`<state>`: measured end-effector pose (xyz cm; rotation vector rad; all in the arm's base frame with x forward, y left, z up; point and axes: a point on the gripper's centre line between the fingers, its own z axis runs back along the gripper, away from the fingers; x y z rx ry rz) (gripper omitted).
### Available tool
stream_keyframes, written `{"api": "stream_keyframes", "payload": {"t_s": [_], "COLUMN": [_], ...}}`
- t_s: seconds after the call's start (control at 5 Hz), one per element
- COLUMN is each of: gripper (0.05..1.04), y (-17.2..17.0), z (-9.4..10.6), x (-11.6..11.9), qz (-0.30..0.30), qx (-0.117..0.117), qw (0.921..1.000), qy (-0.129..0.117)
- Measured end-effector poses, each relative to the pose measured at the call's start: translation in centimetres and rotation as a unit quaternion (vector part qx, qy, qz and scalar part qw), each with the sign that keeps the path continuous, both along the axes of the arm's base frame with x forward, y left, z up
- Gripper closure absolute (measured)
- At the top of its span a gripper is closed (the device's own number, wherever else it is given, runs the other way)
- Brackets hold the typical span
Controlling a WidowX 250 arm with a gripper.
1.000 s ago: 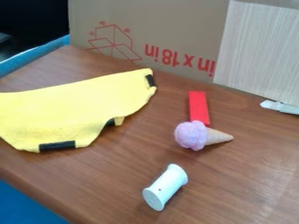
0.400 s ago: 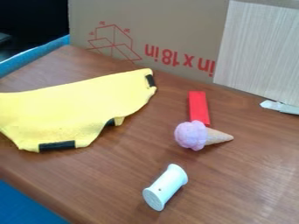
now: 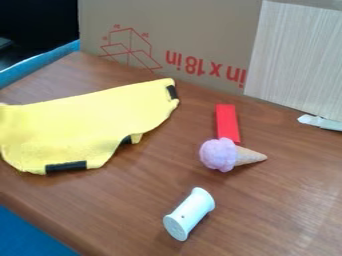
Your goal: Fold the cloth from bottom left to top right
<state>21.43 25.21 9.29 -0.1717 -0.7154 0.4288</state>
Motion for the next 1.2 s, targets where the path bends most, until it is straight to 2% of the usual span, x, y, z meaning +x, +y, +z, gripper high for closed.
{"api": "stream_keyframes", "payload": {"t_s": [0.2,0.4,0.8,1.0,1.2], "gripper": [1.02,1.02,1.02,1.02,1.02], "y": [-1.7,-4.0,-8.9,-11.0,-13.4], "z": [1.7,2.9,2.9,2.8,3.3], "x": [1.4,3.8,9.3,12.1,14.9], "qz": [0.009,0.027,0.066,0.087,0.1], "qx": [-0.02,-0.051,-0.059,-0.066,-0.074], "qw": [0.9997,0.9979,0.9929,0.9896,0.9882], "qy": [0.005,0.029,0.08,0.093,0.089]}}
